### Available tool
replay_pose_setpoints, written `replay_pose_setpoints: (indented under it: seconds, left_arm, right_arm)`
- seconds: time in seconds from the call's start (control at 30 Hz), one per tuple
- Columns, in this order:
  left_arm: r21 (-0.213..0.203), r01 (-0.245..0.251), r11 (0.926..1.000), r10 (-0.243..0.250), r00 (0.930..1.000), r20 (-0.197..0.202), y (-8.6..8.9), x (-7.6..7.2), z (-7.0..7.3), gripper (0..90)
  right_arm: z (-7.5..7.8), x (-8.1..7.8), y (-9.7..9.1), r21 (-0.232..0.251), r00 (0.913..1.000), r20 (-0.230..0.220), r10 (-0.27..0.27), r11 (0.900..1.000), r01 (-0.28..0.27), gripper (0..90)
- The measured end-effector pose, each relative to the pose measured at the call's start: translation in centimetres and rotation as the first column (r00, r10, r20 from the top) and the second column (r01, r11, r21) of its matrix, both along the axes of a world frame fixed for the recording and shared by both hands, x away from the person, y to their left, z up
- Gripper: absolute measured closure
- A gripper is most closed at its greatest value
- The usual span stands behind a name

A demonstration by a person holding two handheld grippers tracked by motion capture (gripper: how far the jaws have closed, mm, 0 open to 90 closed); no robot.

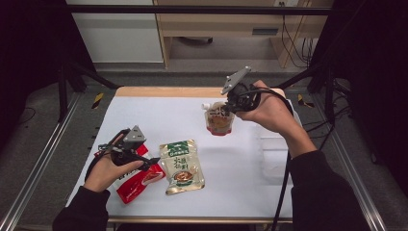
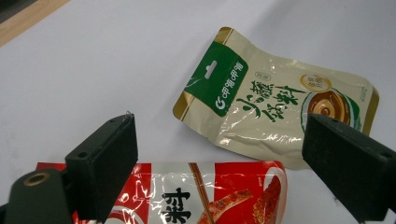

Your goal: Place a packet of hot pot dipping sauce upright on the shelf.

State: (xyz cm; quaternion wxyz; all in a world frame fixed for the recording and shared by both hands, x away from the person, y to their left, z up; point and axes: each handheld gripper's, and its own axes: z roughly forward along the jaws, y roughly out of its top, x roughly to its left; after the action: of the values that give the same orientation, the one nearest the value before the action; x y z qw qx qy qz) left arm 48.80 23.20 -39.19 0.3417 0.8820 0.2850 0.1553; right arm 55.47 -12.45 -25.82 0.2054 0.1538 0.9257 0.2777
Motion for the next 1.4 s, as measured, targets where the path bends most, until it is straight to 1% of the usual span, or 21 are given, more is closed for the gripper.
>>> replay_pose_setpoints:
  seconds: [0.1,0.2,0.23,0.33,0.37,0.4,0.47,0.53,0.6,0.7,0.9,1.03,1.23,1.27,1.33,1.4]
  left_arm:
    - [-0.004,-0.015,0.9999,0.015,0.9999,0.001,0.4,-0.2,-0.3,10.7]
    - [-0.010,-0.022,0.9997,0.022,0.9998,-0.005,0.9,-0.4,-0.6,10.5]
    - [-0.012,-0.021,0.9997,0.021,0.9998,-0.007,1.0,-0.5,-0.7,10.2]
    - [-0.022,-0.039,0.9990,0.039,0.9992,-0.010,1.5,-0.5,-0.9,10.2]
    - [-0.021,-0.041,0.9989,0.041,0.9991,-0.011,1.6,-0.5,-1.0,10.1]
    - [-0.020,-0.044,0.9988,0.044,0.9990,-0.010,1.7,-0.5,-1.2,10.1]
    - [-0.019,-0.046,0.9988,0.045,0.9989,-0.013,1.8,-0.5,-1.4,10.1]
    - [-0.026,-0.045,0.9987,0.044,0.9990,-0.011,2.0,-0.5,-1.5,10.1]
    - [-0.032,-0.050,0.9982,0.050,0.9988,-0.003,2.2,-0.5,-1.6,10.1]
    - [-0.034,-0.055,0.9979,0.054,0.9985,-0.004,2.3,-0.5,-1.7,10.1]
    - [-0.034,-0.062,0.9975,0.062,0.9981,-0.008,2.8,-0.5,-1.8,10.1]
    - [-0.033,-0.071,0.9969,0.071,0.9975,-0.010,3.0,-0.5,-2.0,10.1]
    - [-0.024,-0.073,0.9971,0.072,0.9973,-0.008,3.0,-0.5,-2.1,10.0]
    - [-0.023,-0.073,0.9970,0.073,0.9973,-0.007,3.0,-0.5,-2.1,10.0]
    - [-0.024,-0.075,0.9969,0.074,0.9972,-0.006,3.1,-0.5,-2.1,10.1]
    - [-0.028,-0.078,0.9966,0.078,0.9969,-0.005,3.1,-0.5,-2.0,10.0]
  right_arm:
    - [0.5,0.0,-1.0,0.005,0.9997,0.018,-0.015,0.9999,0.015,88.0]
    - [0.8,-0.1,-1.8,0.015,0.9992,0.037,-0.016,0.9998,0.016,88.0]
    - [1.0,-0.2,-2.1,0.008,0.9990,0.045,-0.006,0.9999,0.006,88.0]
    - [1.4,-0.4,-3.0,0.015,0.9980,0.060,-0.021,0.9997,0.020,88.0]
    - [1.6,-0.5,-3.4,0.011,0.9973,0.069,-0.025,0.9996,0.024,88.0]
    - [1.9,-0.6,-4.1,0.018,0.9962,0.081,-0.031,0.9994,0.030,88.0]
    - [2.0,-0.7,-4.4,0.016,0.9953,0.089,-0.038,0.9992,0.036,88.0]
    - [2.2,-0.8,-5.3,0.029,0.9931,0.107,-0.047,0.9986,0.044,88.0]
    - [2.4,-0.8,-6.1,0.038,0.9913,0.118,-0.058,0.9978,0.054,88.0]
    - [2.5,-0.7,-7.4,0.049,0.9885,0.127,-0.083,0.9958,0.078,88.1]
    - [2.2,-0.6,-9.5,0.066,0.9835,0.134,-0.122,0.9913,0.114,88.1]
    - [1.9,-0.5,-10.6,0.064,0.9790,0.142,-0.147,0.9883,0.139,88.1]
    - [1.0,-0.5,-12.2,0.075,0.9693,0.171,-0.177,0.9833,0.166,88.1]
    - [0.6,-0.5,-12.8,0.071,0.9661,0.178,-0.187,0.9817,0.176,88.1]
    - [0.5,-0.5,-13.1,0.070,0.9655,0.176,-0.192,0.9808,0.182,88.1]
    - [0.0,-0.3,-13.9,0.078,0.9631,0.177,-0.203,0.9783,0.192,88.1]
